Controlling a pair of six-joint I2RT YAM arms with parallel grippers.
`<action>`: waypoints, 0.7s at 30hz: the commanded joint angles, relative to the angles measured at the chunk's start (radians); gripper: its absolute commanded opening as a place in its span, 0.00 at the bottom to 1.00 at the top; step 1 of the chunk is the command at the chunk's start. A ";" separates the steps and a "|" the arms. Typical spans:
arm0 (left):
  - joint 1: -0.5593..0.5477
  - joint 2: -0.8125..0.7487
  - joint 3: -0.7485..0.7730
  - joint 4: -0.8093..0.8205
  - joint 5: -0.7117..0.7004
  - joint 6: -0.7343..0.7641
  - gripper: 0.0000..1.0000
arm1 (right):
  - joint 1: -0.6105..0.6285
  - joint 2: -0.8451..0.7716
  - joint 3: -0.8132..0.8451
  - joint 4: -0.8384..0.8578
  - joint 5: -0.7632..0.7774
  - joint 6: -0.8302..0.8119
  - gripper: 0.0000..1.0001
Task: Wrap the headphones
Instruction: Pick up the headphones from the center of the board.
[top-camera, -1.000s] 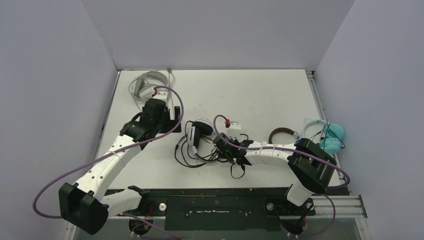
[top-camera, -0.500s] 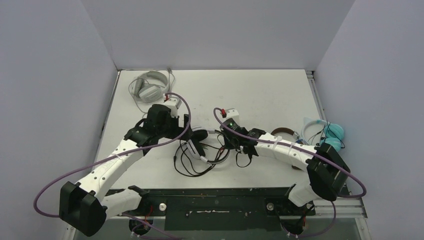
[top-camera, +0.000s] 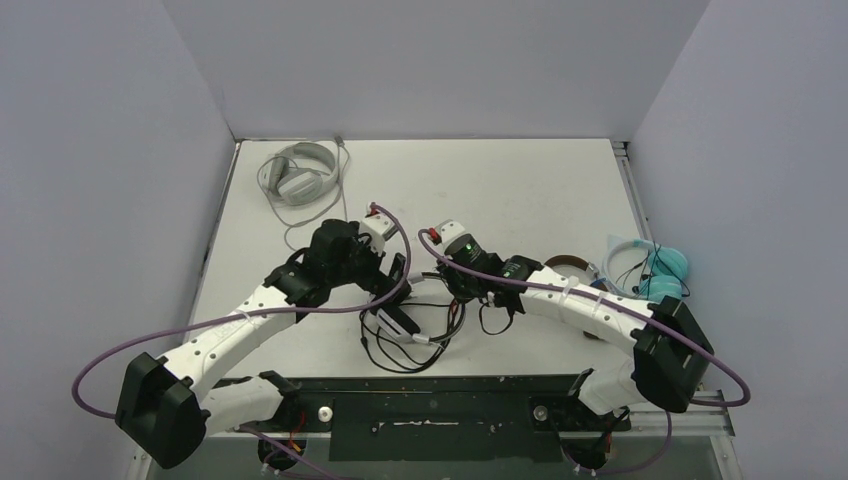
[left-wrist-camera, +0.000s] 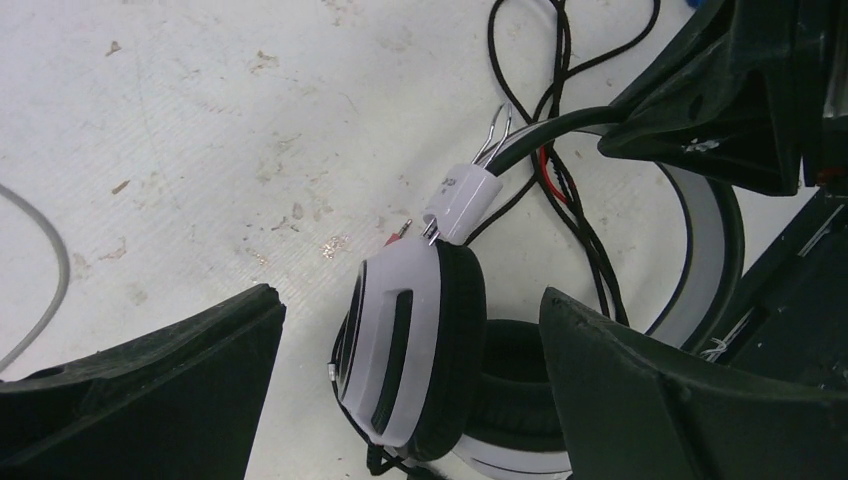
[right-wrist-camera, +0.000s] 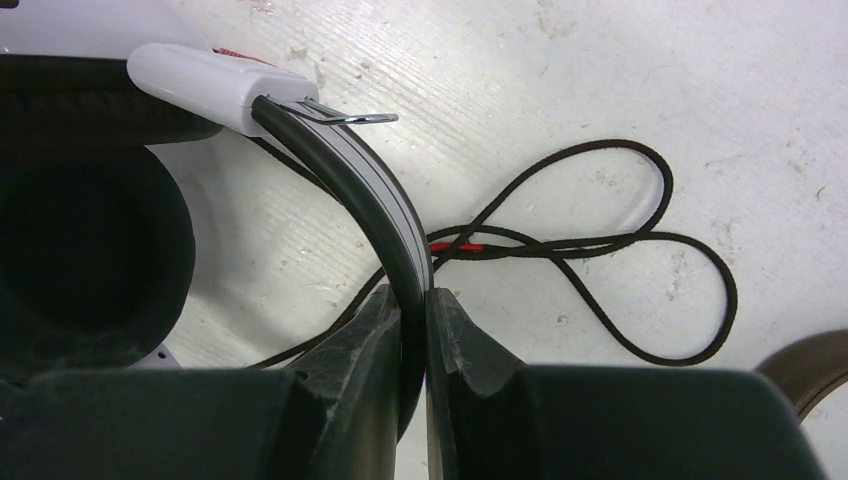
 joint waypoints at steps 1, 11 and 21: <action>-0.010 0.041 -0.010 0.071 0.072 0.051 0.97 | -0.002 -0.070 0.044 0.064 -0.046 -0.028 0.09; -0.036 0.074 -0.051 0.059 0.123 0.064 0.87 | -0.002 -0.085 0.030 0.075 -0.064 -0.036 0.09; -0.038 0.123 -0.033 0.020 0.052 0.109 0.43 | -0.002 -0.077 -0.002 0.108 -0.068 -0.015 0.14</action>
